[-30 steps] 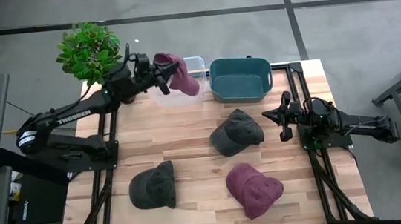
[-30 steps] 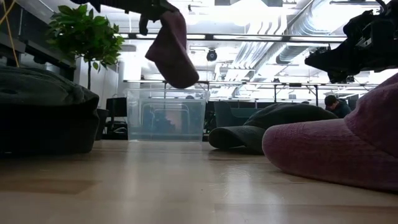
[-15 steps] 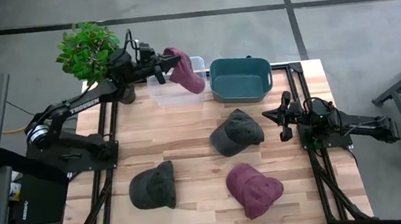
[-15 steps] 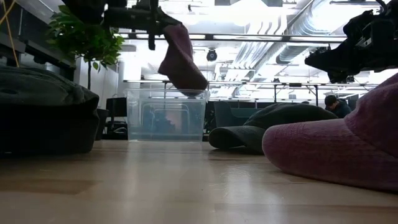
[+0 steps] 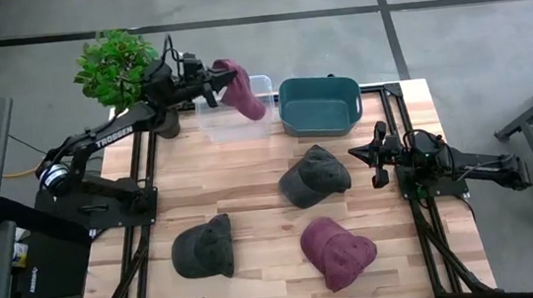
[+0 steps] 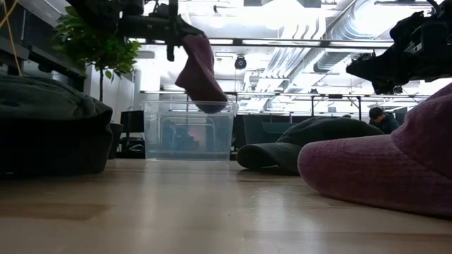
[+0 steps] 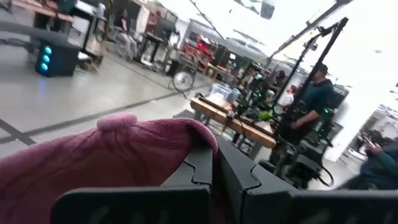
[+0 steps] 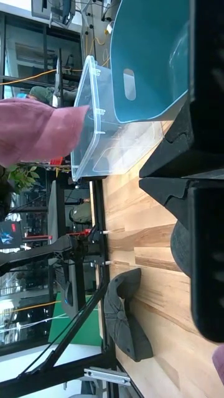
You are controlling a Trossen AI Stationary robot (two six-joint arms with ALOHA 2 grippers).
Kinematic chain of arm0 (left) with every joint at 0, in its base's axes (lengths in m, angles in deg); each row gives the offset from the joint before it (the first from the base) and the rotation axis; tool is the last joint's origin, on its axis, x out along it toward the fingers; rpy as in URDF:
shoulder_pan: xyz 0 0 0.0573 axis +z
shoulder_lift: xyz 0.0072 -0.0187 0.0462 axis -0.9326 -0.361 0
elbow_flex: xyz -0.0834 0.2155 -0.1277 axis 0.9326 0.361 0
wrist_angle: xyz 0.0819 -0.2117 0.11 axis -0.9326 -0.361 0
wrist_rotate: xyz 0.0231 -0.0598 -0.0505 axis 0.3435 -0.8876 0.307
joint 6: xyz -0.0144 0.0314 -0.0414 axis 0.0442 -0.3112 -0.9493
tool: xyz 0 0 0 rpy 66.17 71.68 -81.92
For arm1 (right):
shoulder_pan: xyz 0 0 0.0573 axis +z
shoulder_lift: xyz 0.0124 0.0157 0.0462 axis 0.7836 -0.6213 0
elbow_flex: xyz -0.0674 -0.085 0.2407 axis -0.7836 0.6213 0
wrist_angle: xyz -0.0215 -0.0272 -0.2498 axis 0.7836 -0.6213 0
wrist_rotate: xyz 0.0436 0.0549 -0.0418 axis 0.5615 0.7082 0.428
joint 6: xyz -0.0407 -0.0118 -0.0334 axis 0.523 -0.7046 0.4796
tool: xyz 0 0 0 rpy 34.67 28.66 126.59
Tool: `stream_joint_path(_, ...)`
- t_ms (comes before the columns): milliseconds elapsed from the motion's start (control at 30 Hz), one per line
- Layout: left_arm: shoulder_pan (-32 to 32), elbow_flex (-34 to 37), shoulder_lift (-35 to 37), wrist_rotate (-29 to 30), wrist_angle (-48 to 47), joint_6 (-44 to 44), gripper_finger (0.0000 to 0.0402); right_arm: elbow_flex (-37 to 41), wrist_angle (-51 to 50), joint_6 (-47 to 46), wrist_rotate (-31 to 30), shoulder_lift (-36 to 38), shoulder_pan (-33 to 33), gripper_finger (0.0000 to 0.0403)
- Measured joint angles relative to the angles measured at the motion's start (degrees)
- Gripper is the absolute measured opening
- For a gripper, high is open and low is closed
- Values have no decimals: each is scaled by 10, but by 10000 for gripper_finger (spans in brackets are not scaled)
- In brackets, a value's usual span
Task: Pick & Place hat
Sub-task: Put the top red cap into the transparent bin
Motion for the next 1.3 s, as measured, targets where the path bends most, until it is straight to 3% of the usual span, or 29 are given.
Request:
stream_joint_path(733,4,0,-79,12,-27,148,0,0,1,0,0,0,0,0)
stream_joint_path(1300,3,0,-80,12,-96,146,1,0,1,0,0,0,0,0)
